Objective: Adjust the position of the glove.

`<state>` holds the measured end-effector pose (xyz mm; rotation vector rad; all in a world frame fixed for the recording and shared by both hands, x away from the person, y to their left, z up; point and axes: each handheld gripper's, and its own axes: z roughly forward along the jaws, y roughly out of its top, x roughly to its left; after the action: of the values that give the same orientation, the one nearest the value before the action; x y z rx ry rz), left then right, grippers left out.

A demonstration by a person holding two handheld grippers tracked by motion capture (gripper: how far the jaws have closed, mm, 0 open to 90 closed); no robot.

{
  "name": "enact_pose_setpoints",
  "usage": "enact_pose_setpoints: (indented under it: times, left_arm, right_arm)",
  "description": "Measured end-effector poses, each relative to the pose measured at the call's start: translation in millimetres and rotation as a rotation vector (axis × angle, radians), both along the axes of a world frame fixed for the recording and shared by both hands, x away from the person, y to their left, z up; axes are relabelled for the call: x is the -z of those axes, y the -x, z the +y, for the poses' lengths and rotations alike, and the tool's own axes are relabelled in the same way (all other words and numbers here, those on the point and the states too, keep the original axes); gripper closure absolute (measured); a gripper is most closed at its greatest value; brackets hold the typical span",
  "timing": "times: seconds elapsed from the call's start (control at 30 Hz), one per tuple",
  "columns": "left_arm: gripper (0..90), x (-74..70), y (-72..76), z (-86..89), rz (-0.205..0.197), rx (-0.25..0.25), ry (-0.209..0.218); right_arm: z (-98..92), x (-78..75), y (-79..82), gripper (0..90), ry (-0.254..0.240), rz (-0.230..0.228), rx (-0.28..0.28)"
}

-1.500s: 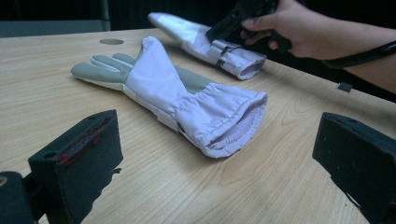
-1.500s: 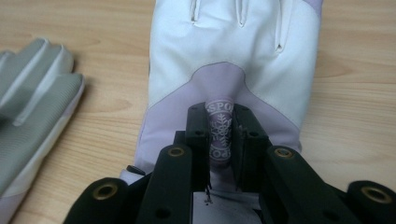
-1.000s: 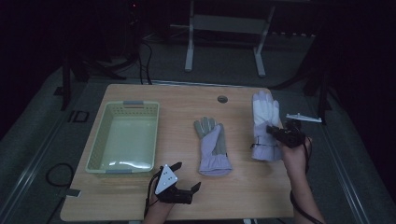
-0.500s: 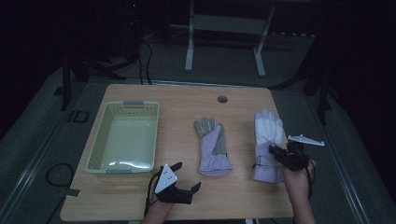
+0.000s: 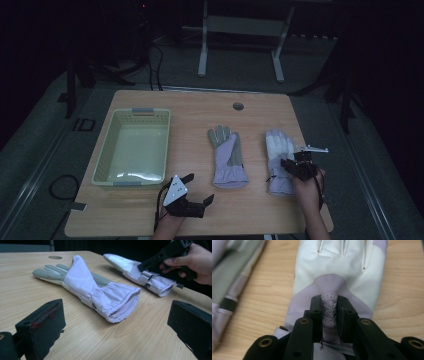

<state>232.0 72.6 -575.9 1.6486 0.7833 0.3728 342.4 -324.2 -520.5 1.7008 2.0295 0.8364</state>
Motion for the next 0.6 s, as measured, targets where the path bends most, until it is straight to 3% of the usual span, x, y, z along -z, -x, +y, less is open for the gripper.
enact_pose_setpoints:
  times: [0.17, 0.3, 0.37, 0.43, 0.6]
  left_arm:
    - [1.5, -0.2, 1.1, -1.1, -0.013, -0.007, -0.013]
    - [1.5, -0.4, 2.1, -2.1, -0.022, -0.008, -0.022]
    - [1.5, -0.4, 2.2, -2.3, -0.022, -0.010, -0.025]
    - [1.5, -0.4, 2.2, -2.6, -0.024, -0.011, -0.026]
    - [1.5, -0.5, 3.1, -3.1, -0.034, -0.015, -0.034]
  right_arm:
    - [-1.5, 9.6, -1.4, 73.0, -0.007, -0.003, -0.010]
    - [-1.4, 8.4, -0.9, 69.9, -0.004, -0.005, -0.017]
    - [-6.3, 0.5, 2.0, 64.3, -0.012, -0.021, -0.041]
    - [-7.2, -0.5, 3.8, 62.5, 0.020, -0.028, -0.069]
    - [-11.1, -2.4, 6.4, 56.3, 0.025, -0.035, -0.117]
